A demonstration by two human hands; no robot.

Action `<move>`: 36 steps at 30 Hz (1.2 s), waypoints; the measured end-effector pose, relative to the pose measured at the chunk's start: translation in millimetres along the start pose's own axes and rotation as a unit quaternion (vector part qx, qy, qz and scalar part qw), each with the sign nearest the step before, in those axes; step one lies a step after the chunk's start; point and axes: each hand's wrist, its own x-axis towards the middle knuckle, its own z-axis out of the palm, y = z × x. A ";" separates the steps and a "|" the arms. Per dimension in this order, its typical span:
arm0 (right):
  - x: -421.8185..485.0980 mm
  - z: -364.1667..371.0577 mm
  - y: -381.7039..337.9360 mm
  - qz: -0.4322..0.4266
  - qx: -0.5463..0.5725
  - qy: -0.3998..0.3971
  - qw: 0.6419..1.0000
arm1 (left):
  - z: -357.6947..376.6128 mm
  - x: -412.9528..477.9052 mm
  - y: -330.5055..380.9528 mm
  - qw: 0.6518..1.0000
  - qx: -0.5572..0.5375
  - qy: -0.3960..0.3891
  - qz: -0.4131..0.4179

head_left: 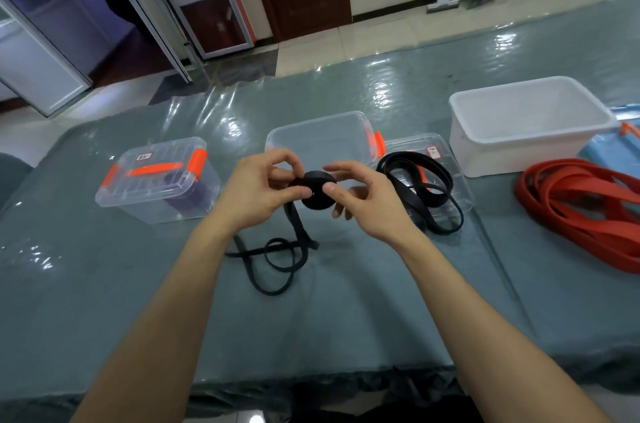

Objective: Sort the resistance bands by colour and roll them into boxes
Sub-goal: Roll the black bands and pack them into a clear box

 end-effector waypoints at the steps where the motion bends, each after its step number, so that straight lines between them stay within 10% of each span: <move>1: 0.0 -2.6 0.8 -0.011 -0.051 -0.006 0.999 | -0.7 2.2 2.7 0.999 0.038 -0.024 0.004; 15: -1.3 3.8 3.5 -0.012 -0.070 0.059 0.996 | -0.4 11.4 5.9 0.996 -0.024 -0.058 -0.068; 23: 2.9 11.0 2.2 -0.026 -0.151 -0.054 0.987 | -4.1 2.6 1.9 0.997 0.043 -0.041 -0.043; 36: 13.1 10.4 -10.4 0.023 0.210 0.054 0.976 | 20.8 -4.1 -15.8 0.963 -0.253 0.078 -0.048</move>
